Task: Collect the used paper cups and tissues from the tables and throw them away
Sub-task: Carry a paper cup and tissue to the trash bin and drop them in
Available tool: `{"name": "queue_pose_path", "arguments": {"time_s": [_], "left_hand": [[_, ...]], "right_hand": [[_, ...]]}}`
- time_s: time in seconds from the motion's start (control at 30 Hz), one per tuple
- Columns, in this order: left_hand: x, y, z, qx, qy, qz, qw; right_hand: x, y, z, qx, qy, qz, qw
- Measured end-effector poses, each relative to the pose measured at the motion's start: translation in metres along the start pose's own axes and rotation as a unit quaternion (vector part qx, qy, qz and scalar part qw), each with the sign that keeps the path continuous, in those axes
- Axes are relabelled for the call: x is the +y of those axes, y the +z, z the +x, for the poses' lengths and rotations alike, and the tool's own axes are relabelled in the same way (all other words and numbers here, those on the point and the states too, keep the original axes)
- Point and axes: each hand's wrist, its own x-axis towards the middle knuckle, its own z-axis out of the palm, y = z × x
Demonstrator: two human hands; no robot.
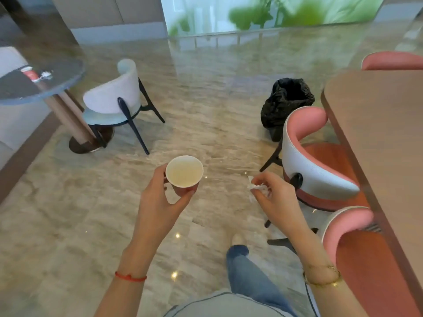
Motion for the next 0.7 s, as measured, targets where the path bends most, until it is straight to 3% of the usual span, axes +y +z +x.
{"name": "queue_pose_path", "arguments": {"time_s": [0.43,0.7], "left_hand": [[-0.017,0.131,0.325,-0.029,0.038,-0.043,0.998],[-0.026,0.198,0.500,-0.036,0.040,-0.053,0.997]], "right_hand": [[0.083,-0.017,0.318,0.052,0.008,-0.008,0.999],[0.132,-0.023,0.492,0.045,0.012,-0.015,0.999]]}}
